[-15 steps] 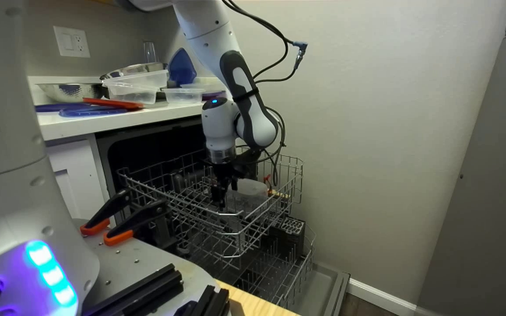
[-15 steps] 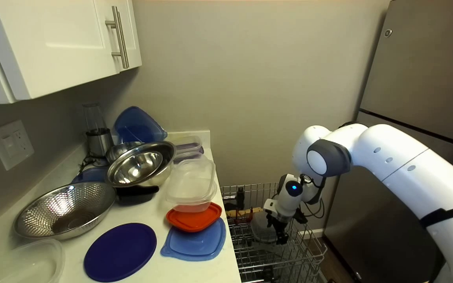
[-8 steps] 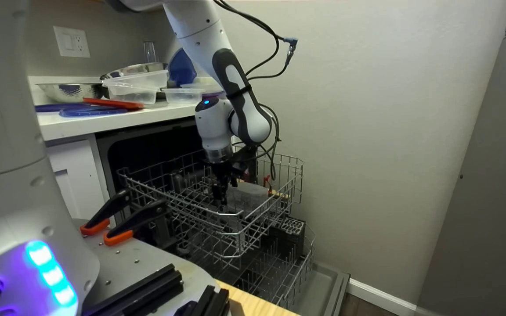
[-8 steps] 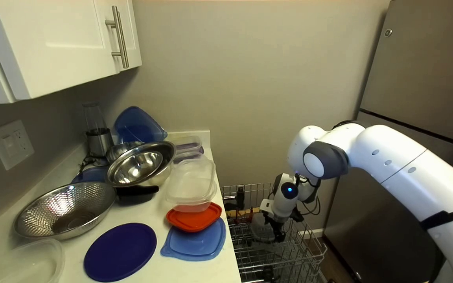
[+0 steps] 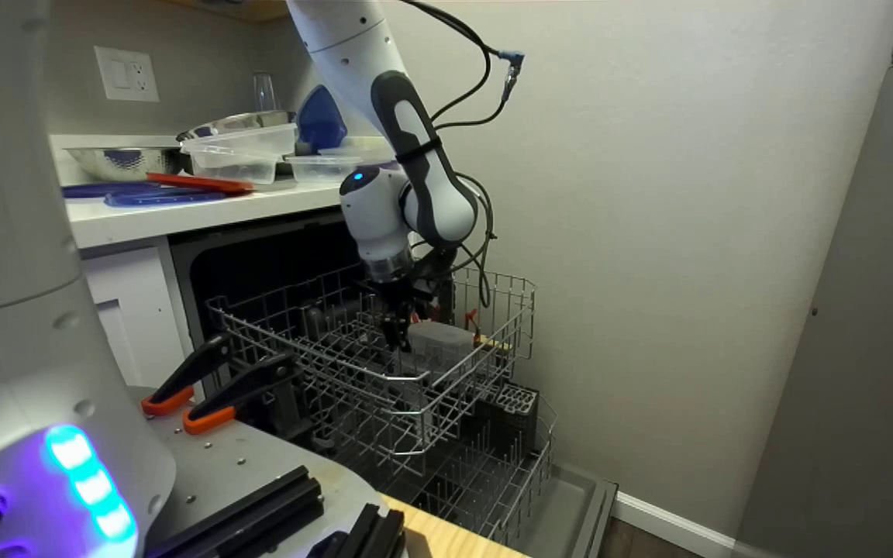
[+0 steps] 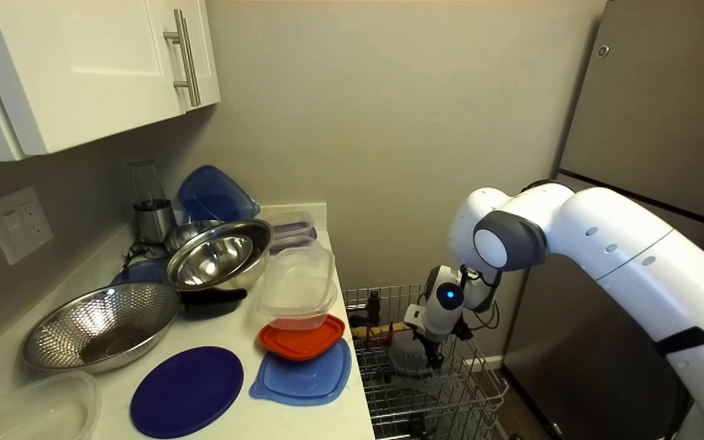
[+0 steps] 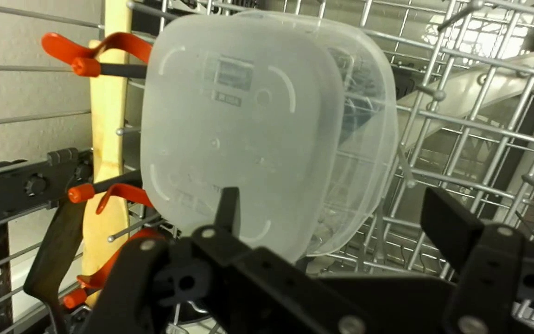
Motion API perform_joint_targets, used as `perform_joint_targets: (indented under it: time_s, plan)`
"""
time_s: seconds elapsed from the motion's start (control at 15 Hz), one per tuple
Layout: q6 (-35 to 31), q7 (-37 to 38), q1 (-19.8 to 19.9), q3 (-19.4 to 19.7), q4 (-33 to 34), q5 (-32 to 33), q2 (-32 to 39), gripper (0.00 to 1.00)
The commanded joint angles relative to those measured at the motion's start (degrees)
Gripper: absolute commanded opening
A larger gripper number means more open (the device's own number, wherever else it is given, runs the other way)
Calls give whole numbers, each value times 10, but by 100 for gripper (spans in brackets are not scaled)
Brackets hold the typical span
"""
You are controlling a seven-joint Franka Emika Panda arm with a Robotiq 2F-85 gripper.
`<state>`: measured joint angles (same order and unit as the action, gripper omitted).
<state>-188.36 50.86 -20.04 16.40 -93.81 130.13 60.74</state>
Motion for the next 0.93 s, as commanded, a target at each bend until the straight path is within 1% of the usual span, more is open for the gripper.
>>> perform_joint_targets:
  time_s: [0.0, 0.4, 0.47, 0.53, 0.6, 0.67, 0.8, 0.87]
  plan:
    - [26, 12, -6, 1, -29, -3, -17, 100]
    - [43, 11, -6, 1, -18, -8, -5, 100]
    - [31, 5, 16, -22, -8, 5, -6, 100]
    - [21, 3, 23, -31, -4, 7, -6, 100]
    - [32, -114, 67, -72, -25, -71, -18, 100]
    - [22, -131, 87, -97, -16, -77, -17, 100]
    - [32, -206, 117, -131, -27, -133, -18, 100]
    - [21, -127, 99, -118, -8, -76, -10, 100]
